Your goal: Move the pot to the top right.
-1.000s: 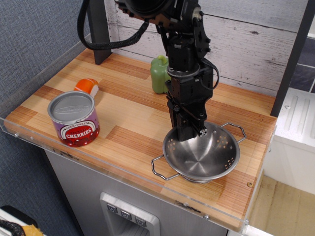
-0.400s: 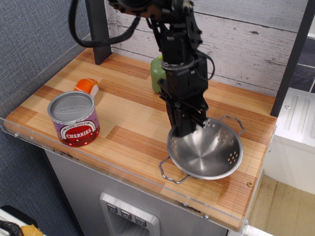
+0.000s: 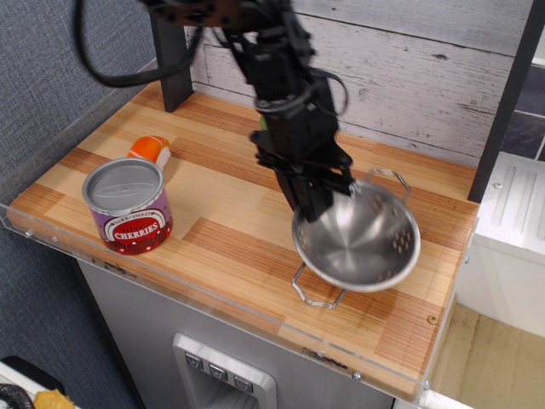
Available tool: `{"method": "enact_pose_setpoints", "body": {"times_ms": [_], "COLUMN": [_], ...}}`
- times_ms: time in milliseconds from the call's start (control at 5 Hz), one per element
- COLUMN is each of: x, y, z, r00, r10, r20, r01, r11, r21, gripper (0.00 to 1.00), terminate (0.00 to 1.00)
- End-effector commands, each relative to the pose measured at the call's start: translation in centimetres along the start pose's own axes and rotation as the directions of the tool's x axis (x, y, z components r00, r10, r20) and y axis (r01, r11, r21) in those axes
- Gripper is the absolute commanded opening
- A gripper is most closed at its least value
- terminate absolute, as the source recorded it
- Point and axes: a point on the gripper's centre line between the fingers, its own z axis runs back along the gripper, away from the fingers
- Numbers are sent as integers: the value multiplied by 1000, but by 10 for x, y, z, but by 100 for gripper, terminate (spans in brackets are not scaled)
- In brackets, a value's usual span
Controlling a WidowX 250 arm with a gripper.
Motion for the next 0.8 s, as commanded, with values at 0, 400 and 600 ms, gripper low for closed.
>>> {"method": "enact_pose_setpoints", "body": {"times_ms": [0, 400, 600], "x": [10, 30, 45], "y": [6, 8, 6], "z": [19, 7, 0], "r00": [966, 907, 879], "r10": [190, 360, 413], "r20": [174, 218, 238], "r01": [-189, -344, -391], "r11": [982, 933, 910], "r21": [-21, -109, -135], "gripper": [0, 0, 0], "terminate": [0, 0, 0]}}
